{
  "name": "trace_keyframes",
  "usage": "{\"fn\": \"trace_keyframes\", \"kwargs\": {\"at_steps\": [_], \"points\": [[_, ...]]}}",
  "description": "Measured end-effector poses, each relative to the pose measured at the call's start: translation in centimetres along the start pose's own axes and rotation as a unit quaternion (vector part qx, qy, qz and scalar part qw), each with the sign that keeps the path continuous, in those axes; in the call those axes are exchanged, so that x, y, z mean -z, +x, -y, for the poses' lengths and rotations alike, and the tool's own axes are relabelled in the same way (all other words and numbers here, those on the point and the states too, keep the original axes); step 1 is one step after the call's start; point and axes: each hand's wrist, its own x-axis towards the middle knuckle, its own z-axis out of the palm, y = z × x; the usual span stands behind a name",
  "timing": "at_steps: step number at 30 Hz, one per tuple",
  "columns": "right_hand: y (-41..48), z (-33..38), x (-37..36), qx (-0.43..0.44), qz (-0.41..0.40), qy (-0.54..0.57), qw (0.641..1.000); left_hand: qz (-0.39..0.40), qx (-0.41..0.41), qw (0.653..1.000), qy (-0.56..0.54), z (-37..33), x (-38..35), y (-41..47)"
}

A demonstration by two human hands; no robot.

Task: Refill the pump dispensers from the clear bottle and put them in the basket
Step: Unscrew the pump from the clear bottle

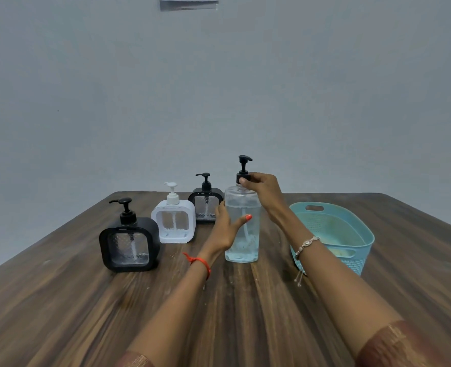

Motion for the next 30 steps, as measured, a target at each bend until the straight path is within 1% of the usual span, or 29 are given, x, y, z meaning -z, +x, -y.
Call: {"fn": "trace_keyframes", "kwargs": {"at_steps": [4, 7, 8, 11, 13, 15, 18, 20, 22, 23, 25, 26, 30], "points": [[0.3, -0.1, 0.5, -0.018, 0.009, 0.055, 0.998, -0.003, -0.009, 1.0, 0.002, -0.3, -0.1, 0.0], [0.0, 0.4, 0.3, -0.009, 0.008, 0.058, 0.998, -0.004, -0.014, 1.0, 0.001, -0.5, -0.1, -0.1], [-0.2, 0.6, 0.0, 0.0, 0.005, 0.036, 0.999, -0.004, -0.013, 1.0, -0.001, -0.3, -0.1, -0.1], [-0.1, 0.7, -0.9, 0.019, -0.029, -0.079, 0.996, 0.003, -0.012, 1.0, 0.0, -0.3, -0.1, -0.1], [0.1, 1.0, -0.9, 0.02, -0.045, -0.095, 0.994, 0.005, -0.013, 1.0, -0.004, -0.4, -0.1, -0.2], [0.2, 1.3, -0.5, 0.013, -0.036, -0.063, 0.997, 0.004, -0.009, 1.0, -0.007, -0.5, 0.0, -0.3], [0.2, 1.7, 0.2, -0.023, -0.031, 0.012, 0.999, 0.002, -0.006, 1.0, -0.01, -0.6, 0.0, -0.3], [0.2, 1.6, 0.4, -0.024, -0.036, 0.011, 0.999, 0.001, -0.011, 1.0, -0.01, -0.7, -0.1, -0.4], [0.1, 1.6, 0.3, -0.016, -0.02, -0.024, 0.999, -0.003, -0.014, 1.0, -0.012, -0.6, 0.0, -0.4], [-0.1, 1.6, 0.1, -0.006, -0.012, -0.066, 0.998, -0.003, -0.012, 1.0, -0.012, -0.6, 0.0, -0.4], [-0.2, 1.7, -0.1, 0.023, -0.017, -0.144, 0.989, 0.0, -0.01, 1.0, -0.009, -0.6, -0.1, -0.5], [-0.1, 1.8, -0.1, 0.029, -0.023, -0.149, 0.988, 0.002, -0.012, 1.0, -0.009, -0.6, -0.1, -0.5], [0.2, 2.2, 0.6, -0.007, -0.001, -0.064, 0.998, 0.0, -0.011, 1.0, -0.011, -0.6, -0.1, -0.6]]}}
